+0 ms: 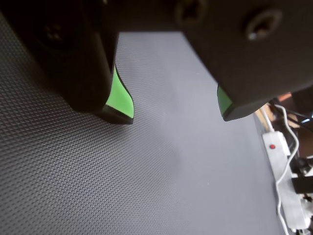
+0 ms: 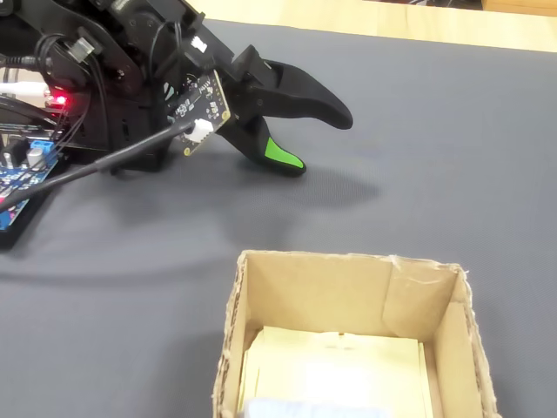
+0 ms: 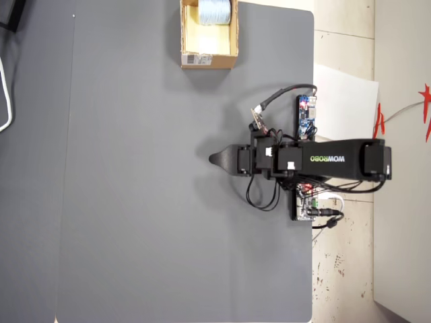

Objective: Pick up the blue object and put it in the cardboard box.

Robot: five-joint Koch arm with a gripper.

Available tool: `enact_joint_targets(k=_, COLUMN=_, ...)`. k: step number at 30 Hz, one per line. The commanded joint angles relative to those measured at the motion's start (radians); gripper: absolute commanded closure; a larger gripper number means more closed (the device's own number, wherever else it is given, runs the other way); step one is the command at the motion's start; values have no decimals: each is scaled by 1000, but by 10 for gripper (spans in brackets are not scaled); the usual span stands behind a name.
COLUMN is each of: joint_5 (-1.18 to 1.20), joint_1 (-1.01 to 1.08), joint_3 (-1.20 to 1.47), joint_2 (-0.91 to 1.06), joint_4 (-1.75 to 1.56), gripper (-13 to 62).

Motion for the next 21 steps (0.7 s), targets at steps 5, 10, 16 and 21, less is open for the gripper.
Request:
enact_joint_targets(k=5, joint_5=37, joint_1=9, joint_3=38, joint_2=91, joint_4=32, gripper=153)
enact_joint_targets(k=10, joint_5=37, joint_1=11, joint_3=38, joint_2=91, joint_4=32, gripper=153)
enact_joint_targets(k=16, joint_5=37, joint_1=11, joint_3=38, joint_2=91, joint_4=32, gripper=153)
enact_joint_targets(k=21, joint_5=37, joint_1=11, joint_3=38, joint_2=91, joint_4=32, gripper=153)
